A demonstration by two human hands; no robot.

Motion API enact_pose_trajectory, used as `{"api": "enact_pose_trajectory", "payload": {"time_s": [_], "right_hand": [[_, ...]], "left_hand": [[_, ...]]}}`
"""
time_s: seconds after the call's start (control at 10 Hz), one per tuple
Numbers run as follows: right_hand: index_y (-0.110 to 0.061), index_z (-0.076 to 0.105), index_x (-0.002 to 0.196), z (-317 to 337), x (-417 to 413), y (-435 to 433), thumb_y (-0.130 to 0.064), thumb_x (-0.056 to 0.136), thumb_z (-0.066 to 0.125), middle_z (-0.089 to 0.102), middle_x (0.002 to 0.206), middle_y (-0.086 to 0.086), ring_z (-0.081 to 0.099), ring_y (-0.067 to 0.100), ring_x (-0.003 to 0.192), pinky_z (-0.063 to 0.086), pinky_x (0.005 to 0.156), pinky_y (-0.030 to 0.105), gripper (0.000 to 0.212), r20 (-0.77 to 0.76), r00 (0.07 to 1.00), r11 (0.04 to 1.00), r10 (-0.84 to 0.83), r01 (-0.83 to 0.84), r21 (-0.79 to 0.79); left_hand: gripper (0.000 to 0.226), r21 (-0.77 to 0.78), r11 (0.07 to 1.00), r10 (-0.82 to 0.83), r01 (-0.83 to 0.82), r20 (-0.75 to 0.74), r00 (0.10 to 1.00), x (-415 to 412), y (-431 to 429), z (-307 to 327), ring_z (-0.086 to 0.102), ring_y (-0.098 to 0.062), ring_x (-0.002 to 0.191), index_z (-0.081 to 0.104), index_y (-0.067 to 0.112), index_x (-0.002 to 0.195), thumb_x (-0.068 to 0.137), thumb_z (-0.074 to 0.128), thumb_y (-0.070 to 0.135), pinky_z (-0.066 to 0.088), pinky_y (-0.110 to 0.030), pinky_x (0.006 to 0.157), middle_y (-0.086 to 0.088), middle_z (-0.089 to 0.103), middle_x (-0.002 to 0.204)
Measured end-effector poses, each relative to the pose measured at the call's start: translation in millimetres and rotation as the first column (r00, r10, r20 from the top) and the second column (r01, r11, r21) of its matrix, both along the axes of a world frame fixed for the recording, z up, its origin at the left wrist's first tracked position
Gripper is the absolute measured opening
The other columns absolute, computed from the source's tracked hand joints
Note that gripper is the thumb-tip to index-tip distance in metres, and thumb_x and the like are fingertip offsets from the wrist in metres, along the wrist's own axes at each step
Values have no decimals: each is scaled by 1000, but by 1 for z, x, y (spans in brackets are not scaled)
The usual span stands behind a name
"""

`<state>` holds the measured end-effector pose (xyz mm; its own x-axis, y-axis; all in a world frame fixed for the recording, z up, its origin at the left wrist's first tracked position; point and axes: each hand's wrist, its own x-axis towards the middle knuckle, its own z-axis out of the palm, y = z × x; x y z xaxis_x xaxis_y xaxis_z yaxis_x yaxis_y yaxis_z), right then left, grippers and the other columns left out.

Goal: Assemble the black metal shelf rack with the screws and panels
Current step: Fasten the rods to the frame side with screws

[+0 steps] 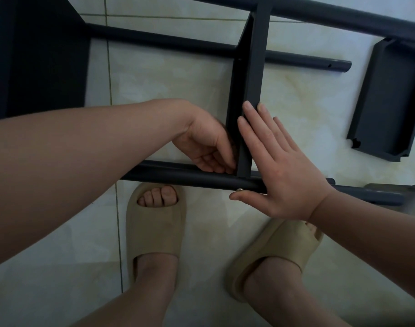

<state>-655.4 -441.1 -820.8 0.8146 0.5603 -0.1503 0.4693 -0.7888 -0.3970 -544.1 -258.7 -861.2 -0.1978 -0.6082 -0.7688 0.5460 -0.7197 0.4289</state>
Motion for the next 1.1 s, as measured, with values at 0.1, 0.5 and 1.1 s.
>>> {"api": "enact_pose_trajectory", "payload": {"time_s": [0.1,0.5,1.1], "right_hand": [[1,14,160,0,0,0,-71,92,51,3,170,19,-1,35,157,19,123,60,107,-3,1000,1000,-1,1,-2],[1,14,160,1,0,0,-71,91,52,3,170,19,-1,35,157,19,123,61,107,-6,1000,1000,1,-1,-3],[1,14,160,2,0,0,-71,91,53,3,170,19,-2,35,157,19,123,60,108,-11,1000,1000,-1,0,-9]], "left_hand": [[16,-8,1000,11,-11,-10,1000,0,-1,1,61,-11,75,67,10,99,92,57,0,50,-24,77,-2,68,85],[22,-11,999,-50,51,44,998,-1,-1,2,62,-15,82,66,9,114,93,60,9,49,-28,82,-5,66,97],[22,13,993,-114,113,98,989,3,-1,0,60,-13,87,68,16,113,92,63,14,46,-29,86,1,69,100]]}}
